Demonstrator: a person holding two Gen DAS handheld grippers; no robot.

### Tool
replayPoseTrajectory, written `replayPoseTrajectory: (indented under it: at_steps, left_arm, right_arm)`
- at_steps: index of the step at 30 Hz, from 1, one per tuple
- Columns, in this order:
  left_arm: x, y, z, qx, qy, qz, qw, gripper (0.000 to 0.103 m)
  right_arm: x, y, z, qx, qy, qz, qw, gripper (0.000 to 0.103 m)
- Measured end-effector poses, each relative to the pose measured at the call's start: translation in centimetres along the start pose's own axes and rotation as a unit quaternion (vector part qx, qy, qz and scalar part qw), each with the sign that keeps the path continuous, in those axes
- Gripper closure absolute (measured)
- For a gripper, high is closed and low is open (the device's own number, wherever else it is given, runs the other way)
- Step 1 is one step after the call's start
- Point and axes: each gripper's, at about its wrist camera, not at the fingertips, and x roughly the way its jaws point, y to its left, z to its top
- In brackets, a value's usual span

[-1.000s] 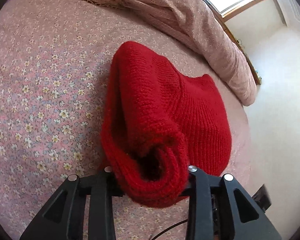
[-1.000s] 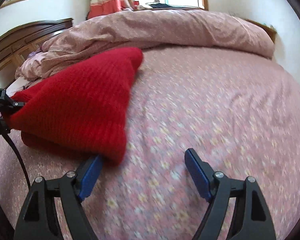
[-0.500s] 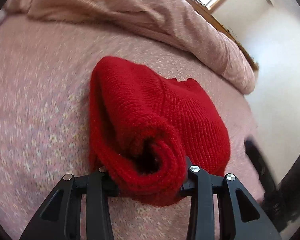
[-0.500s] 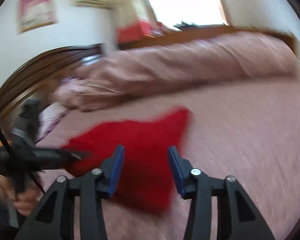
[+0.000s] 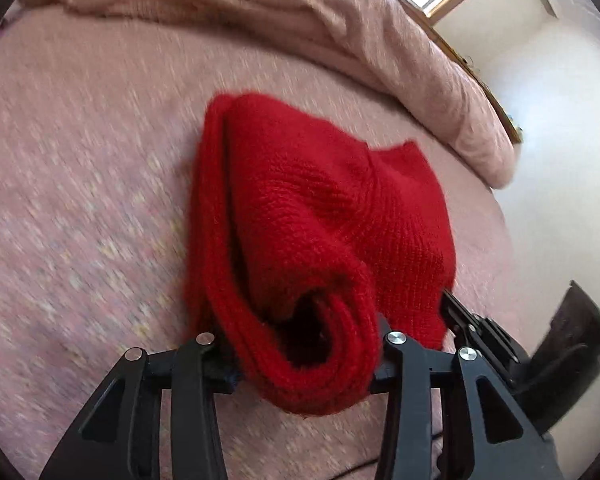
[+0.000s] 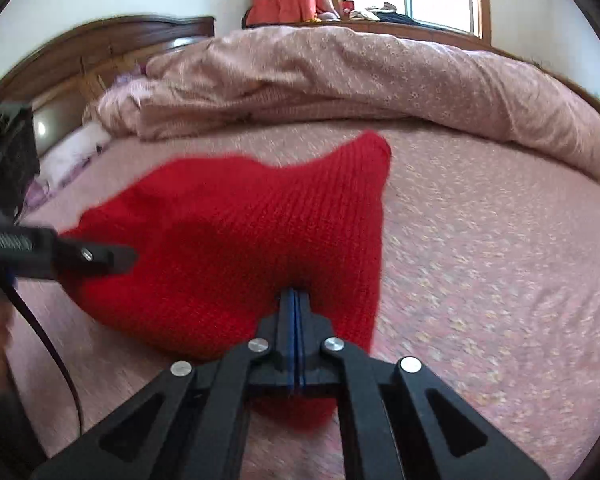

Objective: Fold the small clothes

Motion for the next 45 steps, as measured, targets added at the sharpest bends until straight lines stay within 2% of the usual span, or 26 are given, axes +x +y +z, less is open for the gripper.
replayPoseTrajectory:
  at_steps: [3,8,9,11,13,14,17,20,23,26,31,33,34,36,37,39,41,43,45]
  left_arm:
    - [-0.2,0.6,0.5,-0.010,-0.023,0.015,0.9996,0.069]
    - [0.9,1.0,0.4,-0.002,-0.023,0.026,0.9994,0.069]
    - [0.8,0.6,0.3,0.005,-0.020,0.031,0.9993,0.069]
    - [-0.1,-0.1,-0.2,0.010,-0.012,0.034,0.9993,0.068]
    - [-1.7,-0.1,-0.5,-0.007,-0.009,0.022,0.9997,0.068]
    - [-3.0,-0.1,-0.7,-0.018,-0.014,0.019,0.9996,0.068]
    - [-6.6,-1.2,-1.4,-0.009,-0.054,0.014,0.9984,0.068]
    - [-9.2,-2.1,-2.3,0.015,-0.102,0.021,0.9944,0.068]
    - [-10.0,-3.1,-1.2,0.033,-0.129,0.030,0.9906,0.068]
    - [-9.0,-5.0,0.4,0.063,-0.153,0.045,0.9852,0.068]
    - [-4.6,-8.3,2.6,0.093,-0.119,0.021,0.9883,0.068]
    - [-2.3,-9.1,2.7,0.111,-0.105,0.035,0.9877,0.069]
    - [-1.2,-9.3,2.6,0.118,-0.094,0.049,0.9874,0.074]
    - [1.4,-8.7,2.4,0.125,-0.063,0.080,0.9869,0.080]
    - [2.1,-8.1,2.2,0.124,-0.059,0.083,0.9871,0.080]
    - [2.4,-7.3,2.0,0.119,-0.064,0.076,0.9879,0.080]
    - [3.3,-6.6,1.9,0.114,-0.050,0.079,0.9891,0.080]
    - [3.9,-6.2,1.5,0.116,-0.055,0.083,0.9882,0.080]
    - [4.1,-6.3,1.2,0.126,-0.057,0.094,0.9859,0.080]
  right_arm:
    - [0.5,1.7,0.7,-0.031,-0.012,-0.021,0.999,0.103]
    - [0.7,2.2,0.2,-0.033,-0.022,-0.024,0.999,0.103]
    - [0.3,2.1,0.7,-0.030,-0.025,-0.017,0.999,0.103]
    - [-1.3,1.2,1.4,-0.004,-0.046,0.025,0.999,0.102]
    - [-2.4,0.6,2.0,0.020,-0.061,0.063,0.996,0.102]
    - [-2.4,0.6,2.3,0.023,-0.059,0.069,0.996,0.102]
    - [-1.4,0.8,2.3,0.018,-0.036,0.057,0.998,0.102]
    - [-1.5,1.0,2.1,0.009,-0.042,0.052,0.998,0.102]
    - [-1.9,1.0,2.4,0.006,-0.038,0.051,0.998,0.102]
    - [-2.5,0.3,2.7,0.026,-0.038,0.069,0.997,0.102]
    - [-3.0,-0.9,3.7,0.046,-0.051,0.088,0.994,0.102]
    - [-2.3,-1.3,4.2,0.050,-0.046,0.100,0.993,0.102]
    - [-1.8,-1.3,4.3,0.046,-0.041,0.100,0.993,0.102]
    - [-0.6,-1.4,4.2,0.039,-0.030,0.103,0.994,0.102]
    - [0.0,-1.4,4.1,0.038,-0.025,0.109,0.993,0.102]
    - [1.2,-1.7,3.7,0.052,-0.017,0.124,0.991,0.103]
    - [3.4,-2.4,3.2,0.083,0.021,0.144,0.986,0.103]
    - [4.3,-3.1,2.7,0.102,0.022,0.165,0.981,0.103]
    - [4.5,-2.3,2.6,0.074,0.019,0.149,0.986,0.103]
